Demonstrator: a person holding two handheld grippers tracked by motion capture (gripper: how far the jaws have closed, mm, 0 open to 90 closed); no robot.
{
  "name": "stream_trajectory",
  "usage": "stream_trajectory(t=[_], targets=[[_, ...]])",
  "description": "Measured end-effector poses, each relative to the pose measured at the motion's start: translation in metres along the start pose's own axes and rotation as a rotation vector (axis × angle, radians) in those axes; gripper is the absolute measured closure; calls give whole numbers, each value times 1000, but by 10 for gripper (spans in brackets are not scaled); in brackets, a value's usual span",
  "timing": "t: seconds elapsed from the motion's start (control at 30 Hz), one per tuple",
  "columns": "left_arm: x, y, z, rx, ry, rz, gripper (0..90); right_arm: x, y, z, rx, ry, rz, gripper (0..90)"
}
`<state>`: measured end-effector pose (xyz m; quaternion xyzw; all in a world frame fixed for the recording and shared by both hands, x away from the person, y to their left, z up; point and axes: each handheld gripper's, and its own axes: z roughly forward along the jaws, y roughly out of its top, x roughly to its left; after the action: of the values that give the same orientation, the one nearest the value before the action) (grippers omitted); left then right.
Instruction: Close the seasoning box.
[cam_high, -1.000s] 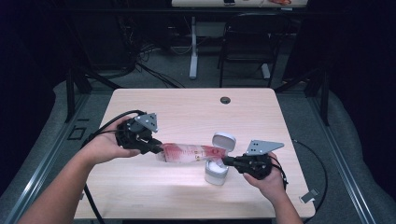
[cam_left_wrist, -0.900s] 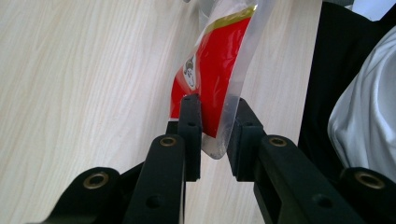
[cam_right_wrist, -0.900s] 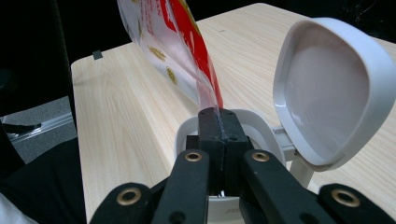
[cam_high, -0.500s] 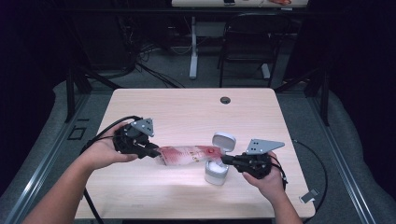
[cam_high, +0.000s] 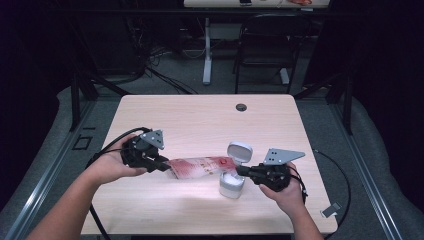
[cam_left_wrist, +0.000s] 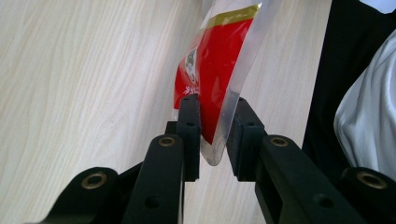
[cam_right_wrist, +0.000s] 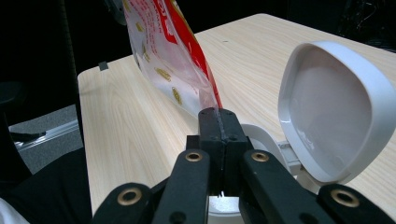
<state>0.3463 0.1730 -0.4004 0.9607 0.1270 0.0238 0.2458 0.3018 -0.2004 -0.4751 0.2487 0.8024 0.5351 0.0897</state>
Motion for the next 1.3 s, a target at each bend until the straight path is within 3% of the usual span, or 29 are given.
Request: stream_trajectory(t=[1.3], targets=[[2,-20,32,5,-12,-40,773,0,12,-1,-42,-4,4,900]])
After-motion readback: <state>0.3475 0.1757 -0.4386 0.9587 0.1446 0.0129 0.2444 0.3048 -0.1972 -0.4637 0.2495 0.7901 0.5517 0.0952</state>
